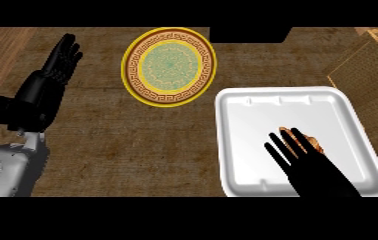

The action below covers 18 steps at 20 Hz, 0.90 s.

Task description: Pick the croissant from the tray and place it in the plate

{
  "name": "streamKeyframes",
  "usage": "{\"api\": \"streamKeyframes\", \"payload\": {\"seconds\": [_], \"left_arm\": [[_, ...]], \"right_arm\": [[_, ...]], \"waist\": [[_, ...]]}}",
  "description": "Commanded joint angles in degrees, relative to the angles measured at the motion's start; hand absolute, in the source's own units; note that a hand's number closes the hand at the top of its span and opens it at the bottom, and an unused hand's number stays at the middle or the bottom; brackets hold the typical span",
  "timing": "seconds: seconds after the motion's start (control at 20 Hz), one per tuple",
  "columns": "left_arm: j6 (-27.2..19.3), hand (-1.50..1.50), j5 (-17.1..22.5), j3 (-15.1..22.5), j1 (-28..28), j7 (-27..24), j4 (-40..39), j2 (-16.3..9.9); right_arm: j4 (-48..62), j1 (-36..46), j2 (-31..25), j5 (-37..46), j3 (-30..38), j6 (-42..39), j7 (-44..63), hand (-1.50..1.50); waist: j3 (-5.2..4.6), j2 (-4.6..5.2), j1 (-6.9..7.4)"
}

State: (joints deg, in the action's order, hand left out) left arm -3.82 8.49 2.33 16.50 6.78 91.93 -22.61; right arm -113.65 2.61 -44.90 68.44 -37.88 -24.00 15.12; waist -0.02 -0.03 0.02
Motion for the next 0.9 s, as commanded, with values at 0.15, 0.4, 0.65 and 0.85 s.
{"api": "streamKeyframes", "payload": {"seconds": [0.15, 0.4, 0.65, 0.85], "left_arm": [[3.66, 0.0, 0.36, -2.38, -5.56, -4.01, 0.74, 0.81], [2.28, 0.0, -0.7, -3.48, -1.81, 4.62, 6.35, 1.24], [5.26, 0.0, -0.78, -4.47, -4.12, 2.23, 6.02, 1.24], [2.94, 0.0, -3.6, -3.9, -0.21, 3.04, 1.96, 4.25]], "right_arm": [[10.01, 1.34, 4.15, 4.01, 3.32, 0.93, -2.26, -1.5], [10.91, 1.94, 7.14, 5.98, 4.97, -1.19, -4.83, -1.5], [20.38, 4.28, 7.41, 6.06, 9.23, 1.01, -10.75, -1.5], [25.9, 7.56, 10.68, 10.12, 9.98, 1.73, -11.66, -1.5]], "waist": [[0.02, 0.02, 0.27], [0.03, -0.04, 0.28], [0.03, 0.0, 0.42], [0.03, 0.04, 0.14]]}}
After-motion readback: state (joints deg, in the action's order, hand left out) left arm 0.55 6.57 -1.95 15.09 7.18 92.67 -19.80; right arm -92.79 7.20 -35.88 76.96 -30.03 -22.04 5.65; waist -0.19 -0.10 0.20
